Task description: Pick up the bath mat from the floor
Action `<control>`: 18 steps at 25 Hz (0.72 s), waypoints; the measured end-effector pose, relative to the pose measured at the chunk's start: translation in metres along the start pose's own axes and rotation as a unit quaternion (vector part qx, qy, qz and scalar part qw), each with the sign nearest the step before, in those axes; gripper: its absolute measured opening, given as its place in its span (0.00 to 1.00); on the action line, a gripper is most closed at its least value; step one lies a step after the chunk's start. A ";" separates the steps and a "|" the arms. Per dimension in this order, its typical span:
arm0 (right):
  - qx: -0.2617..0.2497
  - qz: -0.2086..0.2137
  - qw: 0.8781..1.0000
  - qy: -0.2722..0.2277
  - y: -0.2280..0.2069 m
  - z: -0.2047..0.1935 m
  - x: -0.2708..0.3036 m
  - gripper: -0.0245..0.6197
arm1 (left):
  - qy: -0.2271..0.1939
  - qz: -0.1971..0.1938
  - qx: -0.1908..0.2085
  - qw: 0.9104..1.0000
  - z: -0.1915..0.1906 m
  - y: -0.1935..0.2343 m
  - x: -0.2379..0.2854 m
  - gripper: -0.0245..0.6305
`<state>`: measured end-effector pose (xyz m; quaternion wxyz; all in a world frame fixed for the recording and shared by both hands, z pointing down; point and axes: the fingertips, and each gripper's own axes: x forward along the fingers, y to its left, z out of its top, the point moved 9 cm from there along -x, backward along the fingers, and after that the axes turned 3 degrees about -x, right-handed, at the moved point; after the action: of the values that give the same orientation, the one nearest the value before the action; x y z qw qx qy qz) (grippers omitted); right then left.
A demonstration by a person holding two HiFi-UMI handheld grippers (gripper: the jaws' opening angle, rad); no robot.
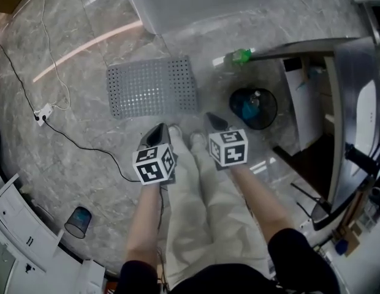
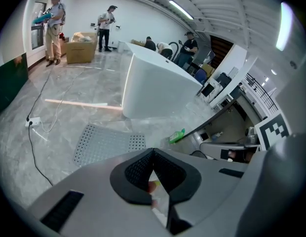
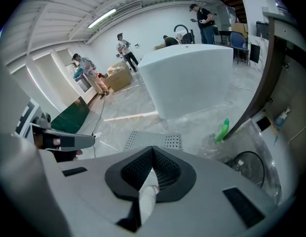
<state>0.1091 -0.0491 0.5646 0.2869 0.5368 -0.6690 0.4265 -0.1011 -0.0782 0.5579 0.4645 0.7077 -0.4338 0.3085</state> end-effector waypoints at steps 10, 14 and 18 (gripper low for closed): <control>-0.017 -0.021 0.998 0.048 -0.016 -0.056 0.093 0.06 | 0.038 0.013 -0.023 0.999 -0.051 0.056 0.080 0.04; -0.012 -0.031 0.997 0.074 -0.028 -0.076 0.124 0.06 | 0.055 0.018 -0.022 0.998 -0.066 0.076 0.107 0.04; -0.002 -0.038 0.995 0.087 -0.041 -0.096 0.150 0.06 | 0.068 0.020 -0.027 0.997 -0.081 0.094 0.130 0.04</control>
<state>0.1022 -0.0376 0.7467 0.3610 0.5219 -0.6216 0.4593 -0.1317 -0.0639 0.7344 0.5057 0.6637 -0.4232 0.3531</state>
